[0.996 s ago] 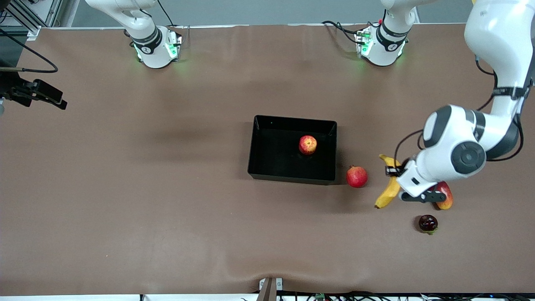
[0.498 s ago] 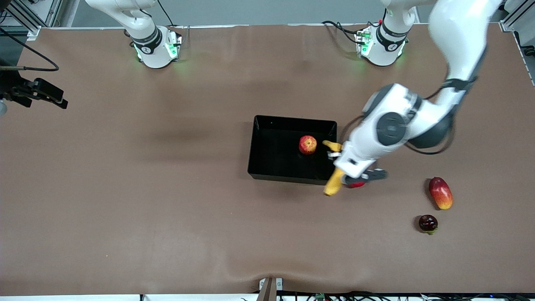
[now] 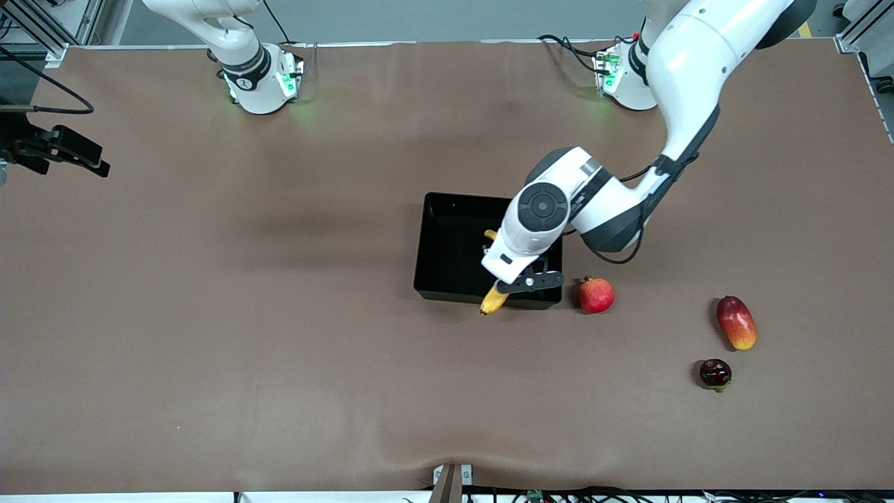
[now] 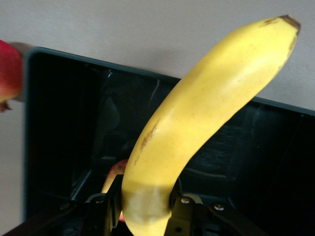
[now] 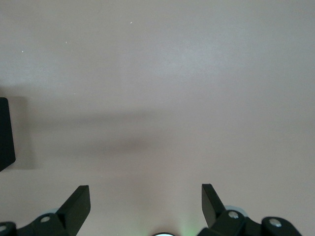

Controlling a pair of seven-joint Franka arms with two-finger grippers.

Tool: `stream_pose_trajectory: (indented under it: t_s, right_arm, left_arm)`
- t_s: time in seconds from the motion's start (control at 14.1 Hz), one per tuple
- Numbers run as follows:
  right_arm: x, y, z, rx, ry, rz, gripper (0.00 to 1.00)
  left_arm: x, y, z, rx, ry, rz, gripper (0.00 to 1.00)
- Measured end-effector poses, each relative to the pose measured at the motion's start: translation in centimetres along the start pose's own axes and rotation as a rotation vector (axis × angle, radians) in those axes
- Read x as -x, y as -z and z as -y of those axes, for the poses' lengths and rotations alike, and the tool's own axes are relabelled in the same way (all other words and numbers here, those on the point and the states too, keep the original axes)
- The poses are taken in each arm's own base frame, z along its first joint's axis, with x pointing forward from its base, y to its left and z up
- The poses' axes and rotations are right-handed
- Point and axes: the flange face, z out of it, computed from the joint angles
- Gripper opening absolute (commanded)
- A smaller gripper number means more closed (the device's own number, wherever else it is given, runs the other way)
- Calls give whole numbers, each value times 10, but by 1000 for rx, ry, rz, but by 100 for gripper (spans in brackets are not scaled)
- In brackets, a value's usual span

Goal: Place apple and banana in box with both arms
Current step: 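Carry the banana over the black tray with the left gripper, then lower the banana into the tray and open the left gripper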

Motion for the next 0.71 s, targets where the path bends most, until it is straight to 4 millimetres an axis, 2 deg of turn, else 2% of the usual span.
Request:
stream_pose_trajectory:
  t_s: [0.14,0.71]
  right_arm:
    - [-1,-1,1,0,1,3,100]
    - [-2,-4,-2,-2,-4,12,100]
  left_arm:
    - [4,-13,-8,0,-9,0,0]
    - [35,-28,-48,-20,-23,-38,0]
